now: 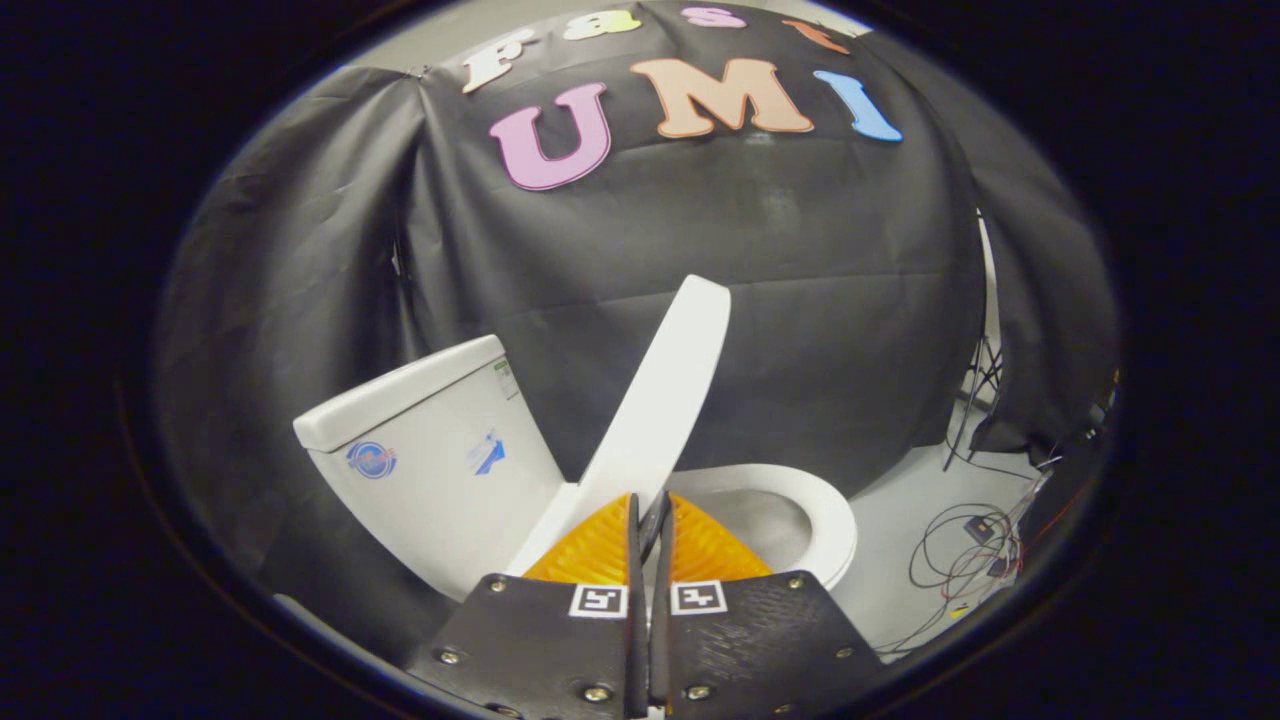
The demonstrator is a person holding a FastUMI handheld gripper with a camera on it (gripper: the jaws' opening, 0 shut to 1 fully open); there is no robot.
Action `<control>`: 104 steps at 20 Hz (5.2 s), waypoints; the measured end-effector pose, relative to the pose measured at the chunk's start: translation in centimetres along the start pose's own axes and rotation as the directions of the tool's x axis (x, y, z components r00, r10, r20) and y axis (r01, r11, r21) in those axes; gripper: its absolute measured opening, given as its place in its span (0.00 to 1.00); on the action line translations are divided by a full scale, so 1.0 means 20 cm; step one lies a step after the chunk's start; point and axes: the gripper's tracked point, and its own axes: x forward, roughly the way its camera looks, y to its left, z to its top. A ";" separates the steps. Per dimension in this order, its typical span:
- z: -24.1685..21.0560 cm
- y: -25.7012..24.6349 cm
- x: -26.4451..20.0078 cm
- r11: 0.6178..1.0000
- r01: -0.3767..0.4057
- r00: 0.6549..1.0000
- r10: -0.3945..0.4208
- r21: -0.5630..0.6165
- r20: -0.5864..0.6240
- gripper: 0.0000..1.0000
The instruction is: Open the toilet lid.
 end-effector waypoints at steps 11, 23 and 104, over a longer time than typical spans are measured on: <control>0.04 0.13 -0.01 0.998 -0.013 0.999 0.015 -0.069 0.035 0.02; 0.07 0.23 -0.02 0.992 -0.043 0.997 0.049 -0.115 0.053 0.02; 0.08 1.10 0.06 0.881 -0.255 0.953 0.298 -0.399 0.048 0.05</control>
